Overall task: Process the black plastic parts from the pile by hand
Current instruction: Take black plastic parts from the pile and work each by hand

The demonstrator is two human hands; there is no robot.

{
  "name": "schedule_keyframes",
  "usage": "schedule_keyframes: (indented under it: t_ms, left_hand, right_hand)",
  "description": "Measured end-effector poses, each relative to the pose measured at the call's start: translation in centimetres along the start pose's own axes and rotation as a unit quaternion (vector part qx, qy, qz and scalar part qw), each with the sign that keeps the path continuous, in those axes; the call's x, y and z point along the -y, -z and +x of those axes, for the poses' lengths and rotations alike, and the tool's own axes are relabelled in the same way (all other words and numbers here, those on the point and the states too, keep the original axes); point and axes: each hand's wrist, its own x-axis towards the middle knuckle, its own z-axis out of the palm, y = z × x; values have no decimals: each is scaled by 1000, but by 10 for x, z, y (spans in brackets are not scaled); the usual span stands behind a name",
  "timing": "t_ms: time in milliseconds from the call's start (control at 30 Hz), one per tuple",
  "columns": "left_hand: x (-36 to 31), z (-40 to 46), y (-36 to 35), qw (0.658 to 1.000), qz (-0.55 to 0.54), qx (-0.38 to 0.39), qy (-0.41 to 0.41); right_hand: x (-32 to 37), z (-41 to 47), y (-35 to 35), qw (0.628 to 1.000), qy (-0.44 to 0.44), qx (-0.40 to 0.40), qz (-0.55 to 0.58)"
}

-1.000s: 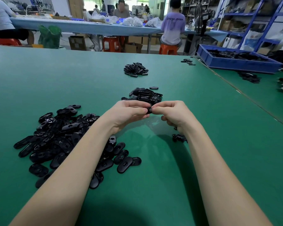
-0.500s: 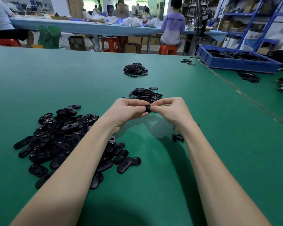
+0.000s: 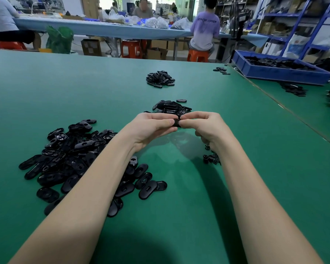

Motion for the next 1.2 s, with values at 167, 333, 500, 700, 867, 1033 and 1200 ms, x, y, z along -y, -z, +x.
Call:
schedule_keyframes:
  t_ms: [167, 333, 500, 700, 867, 1033, 1200]
  left_hand:
    - [-2, 0, 2, 1000, 0, 12, 12]
    - [0, 0, -2, 1000, 28, 3, 7]
    - [7, 2, -4, 990, 125, -56, -39]
    - [11, 3, -4, 979, 171, -101, -47]
    - [14, 3, -3, 974, 197, -96, -51]
    - [15, 2, 1, 973, 206, -90, -56]
    - [15, 1, 0, 969, 221, -94, -52]
  right_hand:
    - [-3, 3, 6, 998, -44, 37, 13]
    - [-10, 6, 6, 996, -52, 60, 50]
    - [-11, 5, -2, 999, -11, 41, -5]
    - [-11, 8, -8, 998, 19, 20, -48]
    - [-17, 10, -13, 997, 15, -8, -71]
    - [-19, 10, -14, 996, 36, -5, -76]
    - [-21, 11, -12, 994, 57, -17, -94]
